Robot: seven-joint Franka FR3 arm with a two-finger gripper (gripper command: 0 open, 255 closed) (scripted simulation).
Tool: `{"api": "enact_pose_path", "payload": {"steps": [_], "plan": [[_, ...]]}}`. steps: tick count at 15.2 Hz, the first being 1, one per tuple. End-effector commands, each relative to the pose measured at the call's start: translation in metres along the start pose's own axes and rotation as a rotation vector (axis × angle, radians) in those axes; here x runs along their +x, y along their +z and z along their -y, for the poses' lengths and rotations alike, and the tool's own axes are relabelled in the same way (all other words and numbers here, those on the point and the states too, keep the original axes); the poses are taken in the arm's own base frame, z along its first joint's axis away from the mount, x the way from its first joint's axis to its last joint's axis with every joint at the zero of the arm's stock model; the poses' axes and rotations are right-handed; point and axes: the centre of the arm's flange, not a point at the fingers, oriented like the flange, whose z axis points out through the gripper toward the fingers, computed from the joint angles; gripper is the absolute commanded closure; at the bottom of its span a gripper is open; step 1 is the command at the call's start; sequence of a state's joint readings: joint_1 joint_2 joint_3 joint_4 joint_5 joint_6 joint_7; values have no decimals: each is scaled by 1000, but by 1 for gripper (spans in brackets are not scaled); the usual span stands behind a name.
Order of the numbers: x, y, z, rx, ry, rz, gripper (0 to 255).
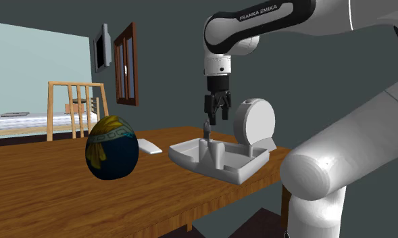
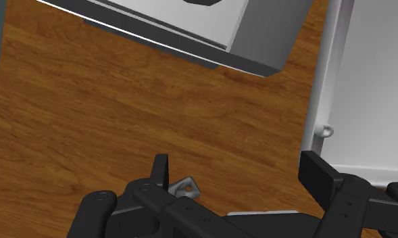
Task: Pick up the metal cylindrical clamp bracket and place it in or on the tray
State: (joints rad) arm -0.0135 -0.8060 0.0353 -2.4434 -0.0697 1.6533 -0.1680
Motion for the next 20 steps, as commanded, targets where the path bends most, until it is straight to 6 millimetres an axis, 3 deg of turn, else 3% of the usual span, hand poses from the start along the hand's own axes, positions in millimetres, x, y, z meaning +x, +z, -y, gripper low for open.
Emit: {"api": "enact_pose_path", "payload": {"steps": [1,9,17,20], "plan": [[0,0,0,0,0,0,0],[83,-6,-78,83,21,2,0],[83,34,-76,84,21,2,0],[83,34,-76,84,21,2,0]]}}
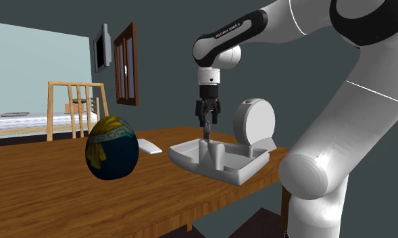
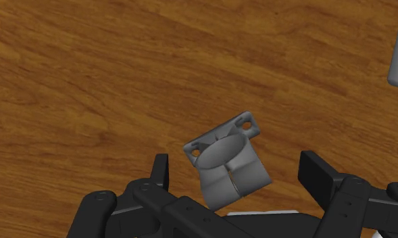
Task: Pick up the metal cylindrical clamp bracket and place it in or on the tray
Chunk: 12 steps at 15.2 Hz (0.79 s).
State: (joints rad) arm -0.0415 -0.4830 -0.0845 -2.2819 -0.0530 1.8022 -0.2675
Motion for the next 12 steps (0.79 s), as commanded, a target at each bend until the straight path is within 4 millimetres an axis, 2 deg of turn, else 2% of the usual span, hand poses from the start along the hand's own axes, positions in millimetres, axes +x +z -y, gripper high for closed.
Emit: {"api": "enact_pose_path", "payload": {"steps": [1,5,6,12], "plan": [[0,1,0,0,0,0,0],[0,1,0,0,0,0,0],[0,1,0,0,0,0,255],[1,1,0,0,0,0,255]]}}
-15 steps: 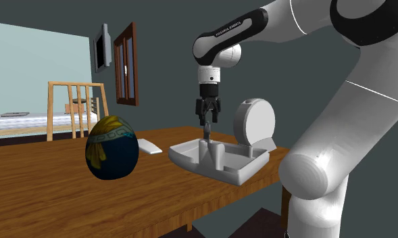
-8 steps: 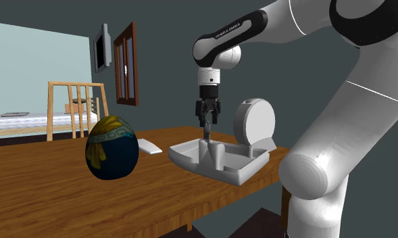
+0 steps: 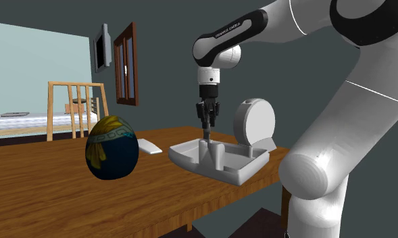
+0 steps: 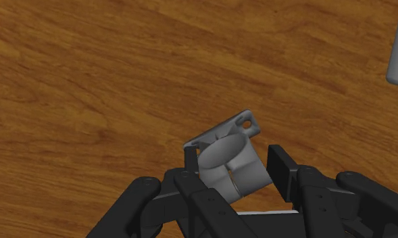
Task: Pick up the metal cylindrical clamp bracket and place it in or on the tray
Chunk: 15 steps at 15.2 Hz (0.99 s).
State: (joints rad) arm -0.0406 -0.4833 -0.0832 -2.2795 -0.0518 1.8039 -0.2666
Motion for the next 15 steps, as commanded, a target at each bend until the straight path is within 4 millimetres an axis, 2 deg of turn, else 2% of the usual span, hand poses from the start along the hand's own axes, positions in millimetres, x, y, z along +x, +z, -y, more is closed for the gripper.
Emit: {"api": "enact_pose_path", "payload": {"steps": [1,3,15], "plan": [[0,2,0,1,1,4,255],[0,2,-1,1,1,4,255],[0,-61,-2,1,1,4,255]]}}
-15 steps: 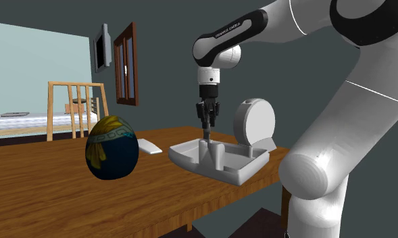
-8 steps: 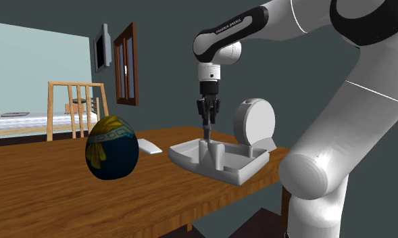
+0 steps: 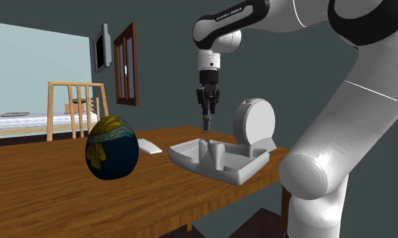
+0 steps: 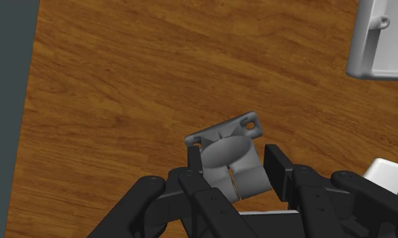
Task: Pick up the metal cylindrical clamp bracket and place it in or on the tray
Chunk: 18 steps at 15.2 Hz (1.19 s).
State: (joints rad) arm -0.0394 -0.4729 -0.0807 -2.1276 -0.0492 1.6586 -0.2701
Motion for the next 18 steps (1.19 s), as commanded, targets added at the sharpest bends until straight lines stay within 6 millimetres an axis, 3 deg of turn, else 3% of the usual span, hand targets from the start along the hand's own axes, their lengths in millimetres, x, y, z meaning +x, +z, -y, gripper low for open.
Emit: {"api": "enact_pose_path", "payload": {"steps": [1,18], "plan": [[0,-11,0,0,0,0,255],[0,-100,-1,0,0,0,255]]}}
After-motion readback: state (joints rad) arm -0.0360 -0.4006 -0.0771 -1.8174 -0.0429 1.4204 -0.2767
